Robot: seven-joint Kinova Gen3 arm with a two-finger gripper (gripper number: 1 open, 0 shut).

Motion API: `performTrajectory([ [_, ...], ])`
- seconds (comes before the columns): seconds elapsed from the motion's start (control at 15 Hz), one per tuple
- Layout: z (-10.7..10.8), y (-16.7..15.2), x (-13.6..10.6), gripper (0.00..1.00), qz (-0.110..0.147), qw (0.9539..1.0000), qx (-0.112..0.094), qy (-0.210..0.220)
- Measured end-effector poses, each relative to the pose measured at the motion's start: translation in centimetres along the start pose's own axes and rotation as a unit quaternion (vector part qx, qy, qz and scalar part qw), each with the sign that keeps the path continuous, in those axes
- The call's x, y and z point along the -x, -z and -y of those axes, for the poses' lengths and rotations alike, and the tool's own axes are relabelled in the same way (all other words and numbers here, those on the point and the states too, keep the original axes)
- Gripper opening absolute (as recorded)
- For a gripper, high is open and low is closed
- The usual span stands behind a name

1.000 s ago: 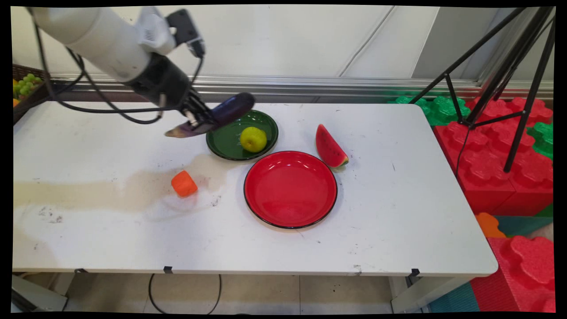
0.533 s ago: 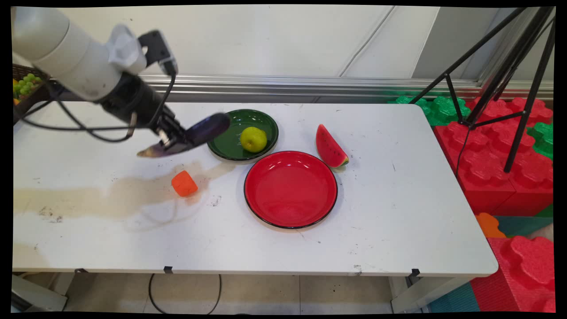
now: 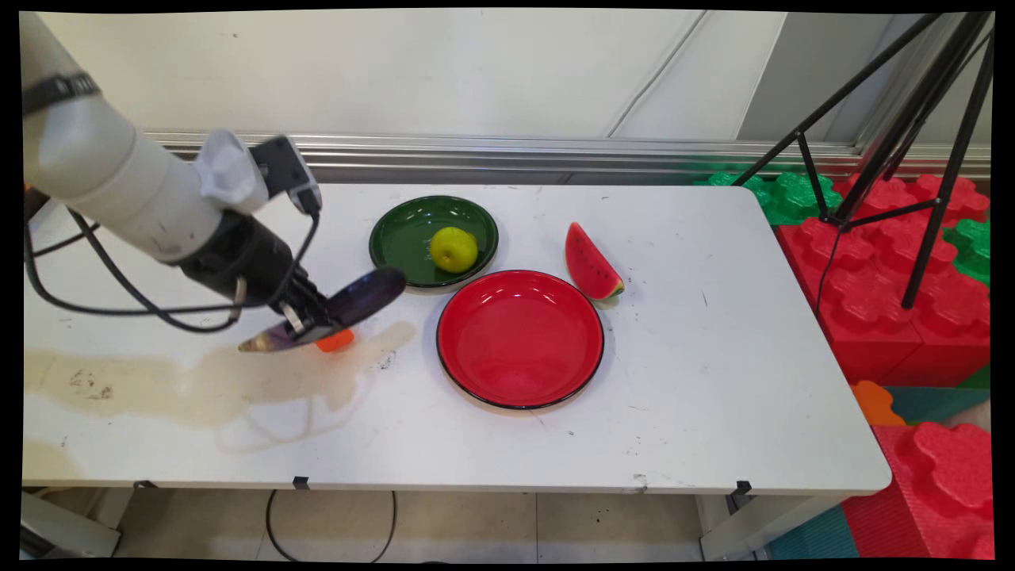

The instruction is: Place the picked object on the table

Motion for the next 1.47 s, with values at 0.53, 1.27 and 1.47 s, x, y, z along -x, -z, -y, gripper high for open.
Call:
performTrajectory([
  [0.53, -2.2, -5.4, 1.1, 0.0, 0.022, 0.9991, -0.003, 0.036],
  [1.27, -2.7, -10.6, 1.6, 0.0, 0.028, 0.9981, -0.002, 0.055],
  [1.47, -2.8, -11.2, 1.5, 1.0, 0.025, 0.9981, -0.002, 0.056],
])
